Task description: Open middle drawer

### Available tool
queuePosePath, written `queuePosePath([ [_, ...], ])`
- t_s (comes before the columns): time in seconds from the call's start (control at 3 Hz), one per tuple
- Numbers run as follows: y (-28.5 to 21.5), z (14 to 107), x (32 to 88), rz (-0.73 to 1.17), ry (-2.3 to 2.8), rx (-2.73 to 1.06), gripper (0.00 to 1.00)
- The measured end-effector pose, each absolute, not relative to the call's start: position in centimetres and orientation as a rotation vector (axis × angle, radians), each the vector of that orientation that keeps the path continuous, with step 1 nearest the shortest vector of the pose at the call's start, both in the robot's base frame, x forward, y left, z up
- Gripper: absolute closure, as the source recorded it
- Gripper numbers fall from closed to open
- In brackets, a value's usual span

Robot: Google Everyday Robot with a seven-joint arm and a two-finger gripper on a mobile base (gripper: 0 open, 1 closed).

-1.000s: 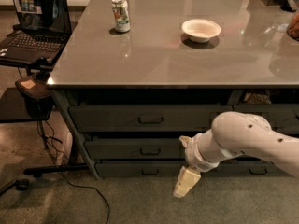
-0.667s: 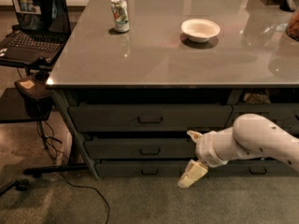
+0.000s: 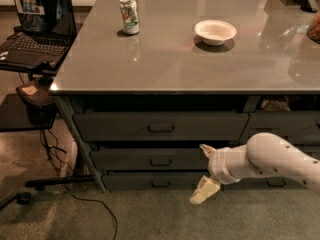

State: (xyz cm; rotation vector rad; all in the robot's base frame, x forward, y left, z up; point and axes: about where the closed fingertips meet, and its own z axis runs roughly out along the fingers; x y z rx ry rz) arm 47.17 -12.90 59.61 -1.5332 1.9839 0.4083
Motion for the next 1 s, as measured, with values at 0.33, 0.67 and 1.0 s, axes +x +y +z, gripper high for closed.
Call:
queuePosePath([
  [0.33,-12.1,53.8,47.3,0.347,2.053,-1.533,0.00],
  [0.67,-10.9,53.9,49.3,0.303,2.041,-1.487,0.00],
  [1.0,-11.8,50.5,53.4,0.272,2.078,-1.470,0.00],
])
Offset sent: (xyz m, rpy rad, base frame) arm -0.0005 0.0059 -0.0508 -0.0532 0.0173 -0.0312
